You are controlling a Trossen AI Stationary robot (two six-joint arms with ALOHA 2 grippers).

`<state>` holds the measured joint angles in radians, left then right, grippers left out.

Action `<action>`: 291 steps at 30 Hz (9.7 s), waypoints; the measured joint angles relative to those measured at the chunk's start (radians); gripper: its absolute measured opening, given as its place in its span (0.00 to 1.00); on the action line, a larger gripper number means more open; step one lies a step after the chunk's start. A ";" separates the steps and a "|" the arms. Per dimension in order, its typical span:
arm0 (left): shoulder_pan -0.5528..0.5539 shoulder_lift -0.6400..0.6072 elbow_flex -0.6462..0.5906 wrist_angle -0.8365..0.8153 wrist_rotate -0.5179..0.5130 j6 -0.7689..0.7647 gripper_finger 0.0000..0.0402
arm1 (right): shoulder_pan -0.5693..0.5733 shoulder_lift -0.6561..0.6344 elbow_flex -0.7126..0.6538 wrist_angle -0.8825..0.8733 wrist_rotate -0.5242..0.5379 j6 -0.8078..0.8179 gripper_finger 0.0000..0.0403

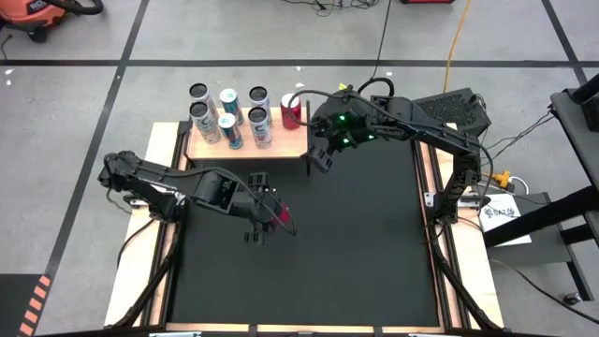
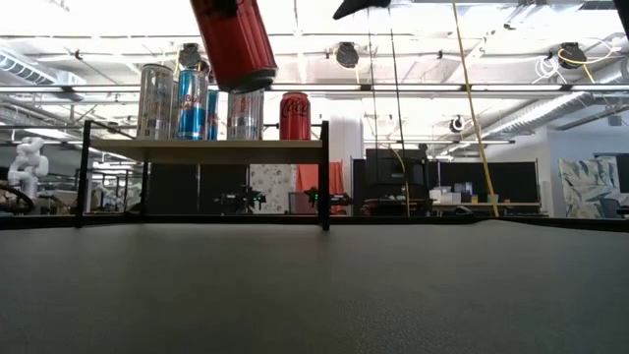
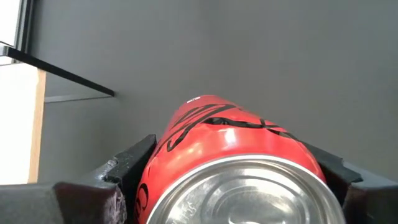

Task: Place canned beverage on shelf
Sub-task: Put the red black soda can on the shelf aligned with the red black soda can

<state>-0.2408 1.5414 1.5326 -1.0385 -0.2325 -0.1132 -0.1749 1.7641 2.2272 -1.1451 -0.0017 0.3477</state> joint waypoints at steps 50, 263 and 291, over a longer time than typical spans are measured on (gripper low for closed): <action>0.173 -0.001 0.316 -0.203 0.144 0.119 0.71 | 0.004 0.038 0.000 -0.031 -0.013 -0.139 0.98; 0.227 -0.025 0.343 -0.059 0.261 0.379 0.82 | 0.203 0.079 -0.171 0.407 -0.025 -0.489 0.67; 0.226 -0.025 0.343 -0.067 0.221 0.286 0.82 | 0.202 0.079 -0.171 0.414 -0.021 -0.488 0.67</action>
<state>-0.0143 1.5166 1.8755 -1.1053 -0.0116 0.1727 0.0269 1.8435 2.0560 -0.7311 -0.0232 -0.1398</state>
